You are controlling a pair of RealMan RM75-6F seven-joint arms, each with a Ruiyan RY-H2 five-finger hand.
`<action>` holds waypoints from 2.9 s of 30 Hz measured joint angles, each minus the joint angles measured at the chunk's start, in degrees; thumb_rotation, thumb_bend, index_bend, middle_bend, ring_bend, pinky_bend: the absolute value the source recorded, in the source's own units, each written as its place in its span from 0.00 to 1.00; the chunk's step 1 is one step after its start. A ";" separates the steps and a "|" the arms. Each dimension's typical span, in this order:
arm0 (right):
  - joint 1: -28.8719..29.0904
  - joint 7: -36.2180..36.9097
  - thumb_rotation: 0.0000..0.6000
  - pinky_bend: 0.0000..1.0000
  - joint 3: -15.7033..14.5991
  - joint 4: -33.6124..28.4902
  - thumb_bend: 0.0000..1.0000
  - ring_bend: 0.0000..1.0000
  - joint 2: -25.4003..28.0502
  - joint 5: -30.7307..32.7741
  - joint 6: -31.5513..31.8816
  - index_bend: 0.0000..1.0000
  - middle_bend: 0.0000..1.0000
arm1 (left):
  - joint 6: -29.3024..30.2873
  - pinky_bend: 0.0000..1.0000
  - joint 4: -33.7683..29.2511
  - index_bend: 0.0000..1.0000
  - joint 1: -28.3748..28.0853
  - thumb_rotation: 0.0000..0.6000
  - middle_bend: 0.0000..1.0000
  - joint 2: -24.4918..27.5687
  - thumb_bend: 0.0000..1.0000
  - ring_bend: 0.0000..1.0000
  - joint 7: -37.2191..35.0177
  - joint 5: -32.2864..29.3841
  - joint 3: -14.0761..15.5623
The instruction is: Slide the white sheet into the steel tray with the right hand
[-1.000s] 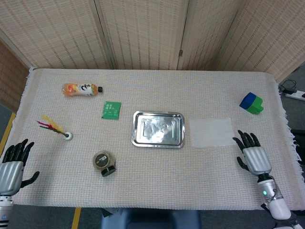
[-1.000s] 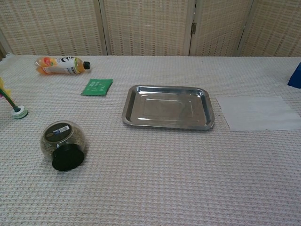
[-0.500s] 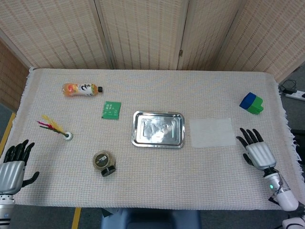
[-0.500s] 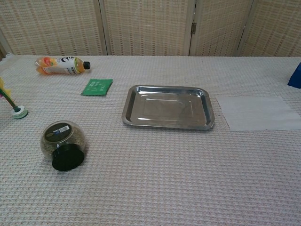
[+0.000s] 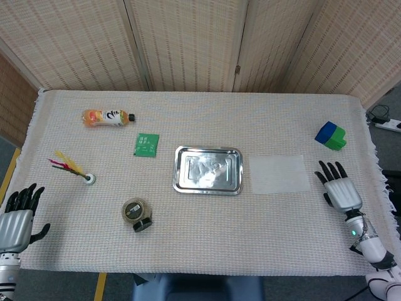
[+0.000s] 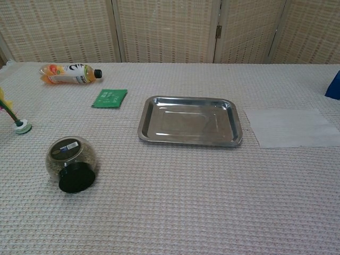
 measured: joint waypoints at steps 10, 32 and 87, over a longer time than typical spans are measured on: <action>2.13 1.85 1.00 0.00 -0.51 5.77 0.45 0.00 -4.01 -0.01 -1.70 0.08 0.00 | 0.22 0.00 1.26 0.00 -0.10 1.00 0.00 -0.41 0.36 0.00 -1.44 0.38 -0.13; 5.29 2.50 1.00 0.00 -0.81 11.39 0.45 0.00 -8.43 0.59 -5.98 0.07 0.00 | -1.33 0.00 2.19 0.00 -0.58 1.00 0.00 -0.66 0.36 0.00 -1.77 -1.17 -0.28; 5.32 5.57 1.00 0.00 -1.41 12.53 0.45 0.00 -10.49 0.58 -3.05 0.06 0.00 | -2.27 0.00 2.84 0.00 -1.48 1.00 0.00 -1.45 0.36 0.00 -1.23 -0.64 0.37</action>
